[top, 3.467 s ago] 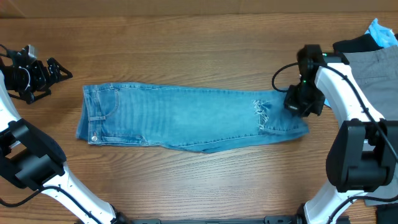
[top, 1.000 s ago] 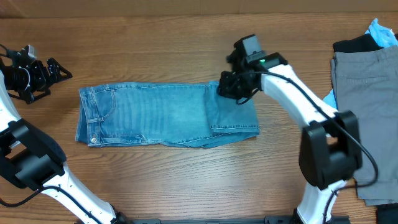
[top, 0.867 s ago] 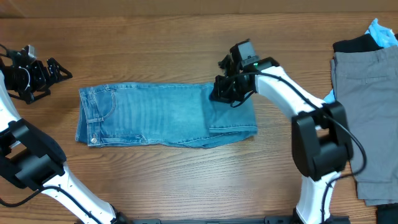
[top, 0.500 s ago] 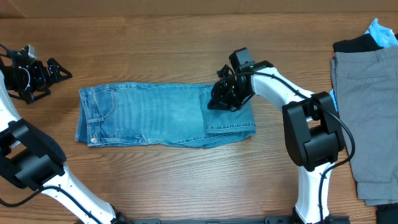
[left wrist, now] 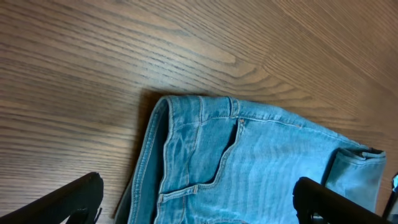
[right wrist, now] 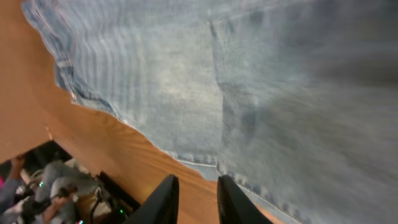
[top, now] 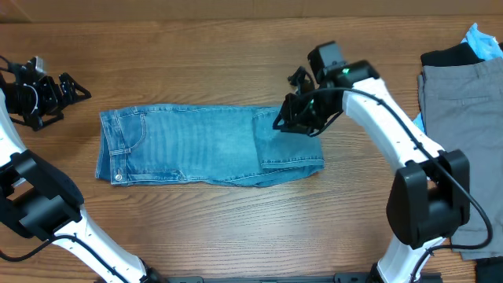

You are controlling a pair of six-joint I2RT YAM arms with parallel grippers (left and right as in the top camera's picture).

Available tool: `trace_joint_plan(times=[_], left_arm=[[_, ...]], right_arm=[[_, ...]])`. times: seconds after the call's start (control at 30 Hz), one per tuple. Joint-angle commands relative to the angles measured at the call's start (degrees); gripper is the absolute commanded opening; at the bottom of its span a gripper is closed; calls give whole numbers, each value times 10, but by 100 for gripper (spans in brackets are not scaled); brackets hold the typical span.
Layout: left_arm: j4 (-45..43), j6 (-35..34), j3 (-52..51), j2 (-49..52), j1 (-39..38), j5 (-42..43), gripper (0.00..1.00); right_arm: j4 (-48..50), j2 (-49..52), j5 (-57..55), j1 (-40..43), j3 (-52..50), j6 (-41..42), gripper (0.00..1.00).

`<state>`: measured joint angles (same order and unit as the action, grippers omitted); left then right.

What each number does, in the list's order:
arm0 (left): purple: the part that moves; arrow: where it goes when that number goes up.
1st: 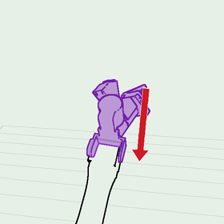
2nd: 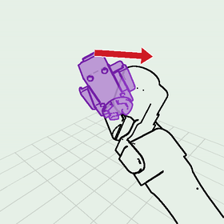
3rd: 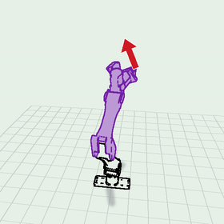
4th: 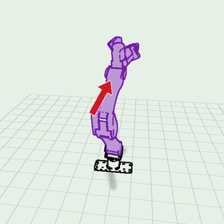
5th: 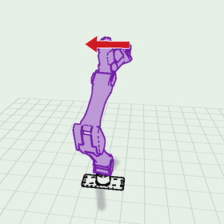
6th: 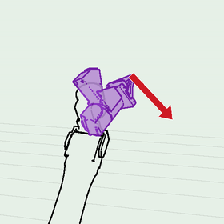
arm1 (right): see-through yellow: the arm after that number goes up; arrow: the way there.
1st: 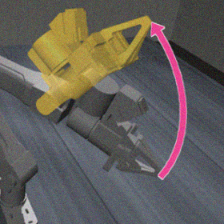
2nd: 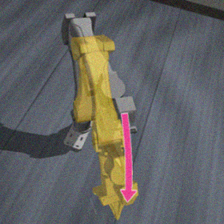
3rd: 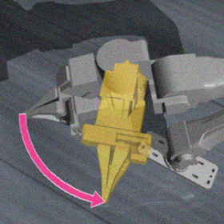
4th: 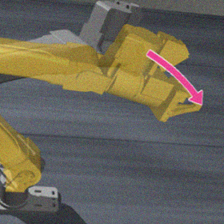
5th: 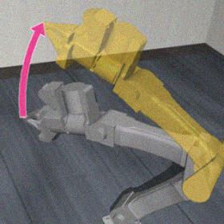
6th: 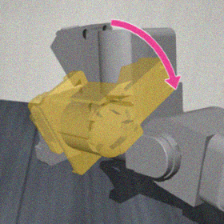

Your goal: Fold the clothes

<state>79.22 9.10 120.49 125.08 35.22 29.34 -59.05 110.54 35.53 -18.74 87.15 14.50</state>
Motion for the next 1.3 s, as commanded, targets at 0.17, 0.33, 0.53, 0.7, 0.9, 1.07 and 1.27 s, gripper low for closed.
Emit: trace_joint_plan(times=[0.17,0.33,0.53,0.7,0.9,1.07,1.27], left_arm=[[-2,-3,11,6,-5,0,100],[-2,-3,11,6,-5,1,100],[-2,-3,11,6,-5,0,100],[-2,-3,11,6,-5,0,100],[-2,-4,11,6,-5,1,100],[-2,-3,11,6,-5,1,100],[-2,-3,11,6,-5,0,100]], right_arm=[[127,9,108,7,-206,21,13],[132,9,91,50,-242,25,4],[117,-13,92,98,-195,19,4],[112,-56,91,99,-122,19,4],[158,-40,81,96,-101,21,9],[201,13,148,90,-101,22,9],[299,96,239,68,-101,40,8]])
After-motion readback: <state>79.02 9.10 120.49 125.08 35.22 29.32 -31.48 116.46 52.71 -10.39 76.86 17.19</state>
